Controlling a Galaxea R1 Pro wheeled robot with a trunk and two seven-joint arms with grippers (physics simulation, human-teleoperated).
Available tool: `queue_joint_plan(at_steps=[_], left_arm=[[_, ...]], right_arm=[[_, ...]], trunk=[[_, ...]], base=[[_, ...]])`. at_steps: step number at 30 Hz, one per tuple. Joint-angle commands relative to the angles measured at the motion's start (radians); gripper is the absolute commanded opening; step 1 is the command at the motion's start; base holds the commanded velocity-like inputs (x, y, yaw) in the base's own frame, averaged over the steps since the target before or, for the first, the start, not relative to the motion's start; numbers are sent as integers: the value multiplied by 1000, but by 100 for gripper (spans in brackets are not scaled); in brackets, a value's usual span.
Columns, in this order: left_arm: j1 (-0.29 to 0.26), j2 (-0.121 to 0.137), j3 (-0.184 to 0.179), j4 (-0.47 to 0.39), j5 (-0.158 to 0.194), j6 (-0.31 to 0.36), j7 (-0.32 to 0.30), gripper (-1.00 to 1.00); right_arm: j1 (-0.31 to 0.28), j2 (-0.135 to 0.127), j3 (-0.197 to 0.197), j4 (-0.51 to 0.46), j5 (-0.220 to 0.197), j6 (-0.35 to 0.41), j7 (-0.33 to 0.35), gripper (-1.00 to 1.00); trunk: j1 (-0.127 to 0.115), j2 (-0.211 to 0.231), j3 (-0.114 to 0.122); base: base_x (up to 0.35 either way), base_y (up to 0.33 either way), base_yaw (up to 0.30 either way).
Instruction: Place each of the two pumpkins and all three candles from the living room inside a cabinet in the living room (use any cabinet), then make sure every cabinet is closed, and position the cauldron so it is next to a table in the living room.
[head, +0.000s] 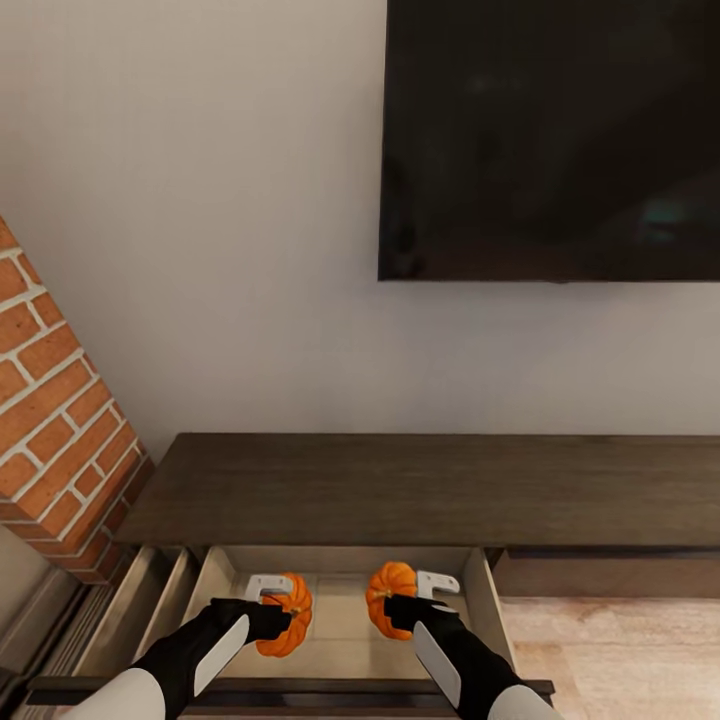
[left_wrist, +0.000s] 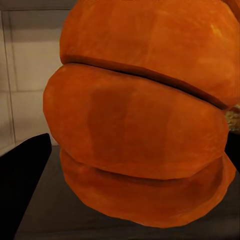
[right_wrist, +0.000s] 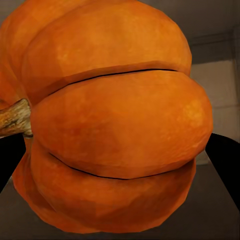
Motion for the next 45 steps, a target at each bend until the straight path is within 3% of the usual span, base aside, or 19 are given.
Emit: queue_joint_plan(at_steps=[1,25,40,45], left_arm=[[-1,2,-8,-3,9,2,12,-100],[-2,16,1,-7,9,-31,11,-100],[-2,16,2,-9,9,-53,12,-100],[-2,29,4,-9,11,-73,12,-100]], right_arm=[[-1,-1,8,4,-9,1,-9,-100],[-5,-2,9,27,5,4,-8,-100],[-6,-3,9,28,4,-55,-8,-100],[-6,-3,9,29,3,-61,-9,-100]], trunk=[[4,-8,-4],[96,-176,-79],[153,-281,-126],[173,-316,-142]], base=[[0,0,0],[0,0,0],[0,0,0],[0,0,0]])
